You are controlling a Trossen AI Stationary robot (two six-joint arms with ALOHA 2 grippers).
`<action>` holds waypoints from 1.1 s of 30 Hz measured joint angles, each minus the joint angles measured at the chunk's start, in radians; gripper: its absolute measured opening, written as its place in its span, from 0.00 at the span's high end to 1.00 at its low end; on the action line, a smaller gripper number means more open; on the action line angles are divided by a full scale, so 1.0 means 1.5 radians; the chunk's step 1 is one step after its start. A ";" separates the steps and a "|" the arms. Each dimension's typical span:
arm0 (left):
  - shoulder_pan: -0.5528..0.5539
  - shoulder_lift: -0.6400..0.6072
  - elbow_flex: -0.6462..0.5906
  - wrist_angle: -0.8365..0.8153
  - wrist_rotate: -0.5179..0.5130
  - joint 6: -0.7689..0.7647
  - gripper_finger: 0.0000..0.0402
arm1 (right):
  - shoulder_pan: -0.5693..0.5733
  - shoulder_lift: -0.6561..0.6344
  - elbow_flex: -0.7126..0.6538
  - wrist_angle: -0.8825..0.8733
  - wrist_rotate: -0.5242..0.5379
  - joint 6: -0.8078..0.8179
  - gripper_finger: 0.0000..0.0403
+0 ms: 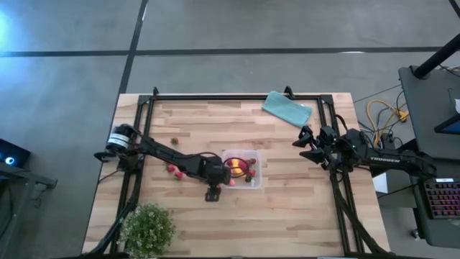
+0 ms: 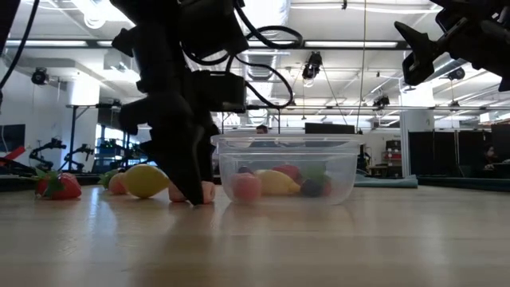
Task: Pick and placing Produce into tupperware
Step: Put the pink peach into the transparent bin
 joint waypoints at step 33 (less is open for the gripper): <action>0.000 -0.095 0.001 -0.107 -0.024 0.011 0.78 | 0.000 0.000 0.000 0.000 0.000 0.000 0.43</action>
